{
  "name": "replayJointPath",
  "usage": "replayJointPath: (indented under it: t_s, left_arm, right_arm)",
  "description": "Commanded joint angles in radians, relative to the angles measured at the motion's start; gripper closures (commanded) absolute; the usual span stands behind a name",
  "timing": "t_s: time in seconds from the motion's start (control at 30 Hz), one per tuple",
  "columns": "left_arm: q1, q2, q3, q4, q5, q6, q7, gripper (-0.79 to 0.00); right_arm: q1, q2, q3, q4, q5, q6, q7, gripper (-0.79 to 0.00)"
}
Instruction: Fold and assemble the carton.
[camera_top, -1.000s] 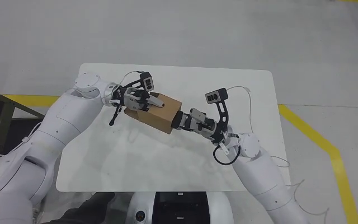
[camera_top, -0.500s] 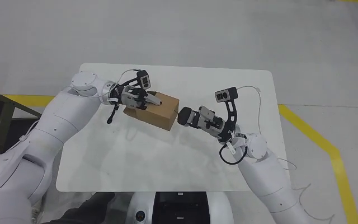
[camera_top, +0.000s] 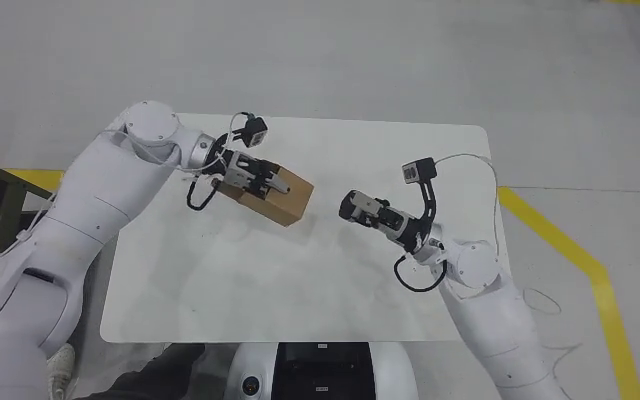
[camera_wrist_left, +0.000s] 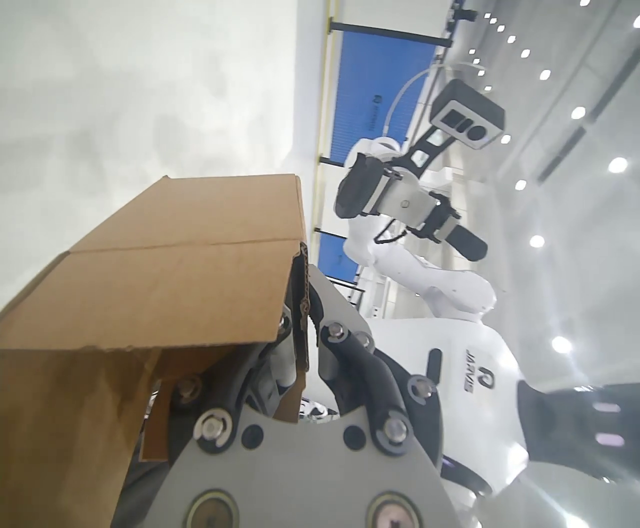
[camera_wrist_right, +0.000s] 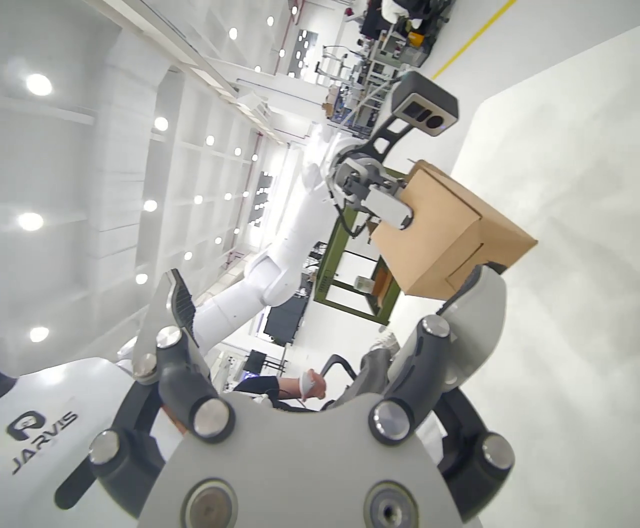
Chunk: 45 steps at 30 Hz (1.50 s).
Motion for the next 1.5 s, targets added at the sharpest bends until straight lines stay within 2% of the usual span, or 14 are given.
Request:
replayJointPath:
  t_s: [0.0,0.27,0.53,0.67,0.7,0.73,0.77,0.8,0.83,1.0,1.13,1.3,1.47]
  left_arm:
    - [-0.003,0.007,0.001,-0.066,0.103,0.033,0.030,0.000]
    - [0.014,0.019,0.063,-0.318,0.480,0.204,0.106,0.000]
    - [0.036,0.003,0.139,-0.419,0.714,0.292,0.144,0.000]
    - [0.039,-0.007,0.159,-0.447,0.780,0.321,0.145,-0.083]
    - [0.036,-0.010,0.165,-0.453,0.810,0.330,0.153,-0.120]
    - [0.034,-0.013,0.175,-0.464,0.862,0.343,0.171,-0.200]
    - [0.039,-0.016,0.186,-0.475,0.891,0.354,0.178,-0.345]
    - [0.042,-0.020,0.192,-0.482,0.906,0.361,0.182,-0.717]
    - [0.044,-0.024,0.197,-0.486,0.920,0.366,0.188,-0.785]
    - [0.054,-0.042,0.205,-0.495,0.938,0.372,0.197,-0.785]
    - [0.070,-0.040,0.150,-0.522,0.868,0.347,0.243,-0.785]
    - [0.129,0.002,0.010,-0.575,0.743,0.304,0.276,-0.785]
    - [0.236,0.059,-0.160,-0.618,0.613,0.232,0.293,-0.785]
  right_arm:
    - [-0.006,0.002,0.006,-0.007,-0.058,0.000,-0.029,-0.785]
    - [-0.052,0.017,0.061,-0.032,-0.149,-0.025,-0.072,-0.785]
    - [-0.080,0.031,0.110,-0.041,-0.209,-0.064,-0.080,-0.785]
    - [-0.085,0.035,0.115,-0.042,-0.232,-0.070,-0.094,-0.785]
    - [-0.085,0.035,0.116,-0.042,-0.237,-0.071,-0.100,-0.785]
    - [-0.086,0.036,0.116,-0.041,-0.241,-0.071,-0.105,-0.785]
    - [-0.086,0.036,0.115,-0.041,-0.246,-0.070,-0.110,-0.785]
    - [-0.087,0.037,0.114,-0.040,-0.248,-0.070,-0.113,-0.785]
    - [-0.088,0.037,0.112,-0.038,-0.243,-0.067,-0.115,-0.785]
    - [-0.083,0.039,0.111,-0.023,-0.205,-0.064,-0.117,-0.785]
    - [-0.078,0.040,0.110,-0.019,-0.196,-0.069,-0.115,-0.785]
    - [-0.075,0.043,0.109,-0.023,-0.197,-0.069,-0.113,-0.785]
    - [-0.069,0.046,0.108,-0.021,-0.188,-0.069,-0.112,-0.785]
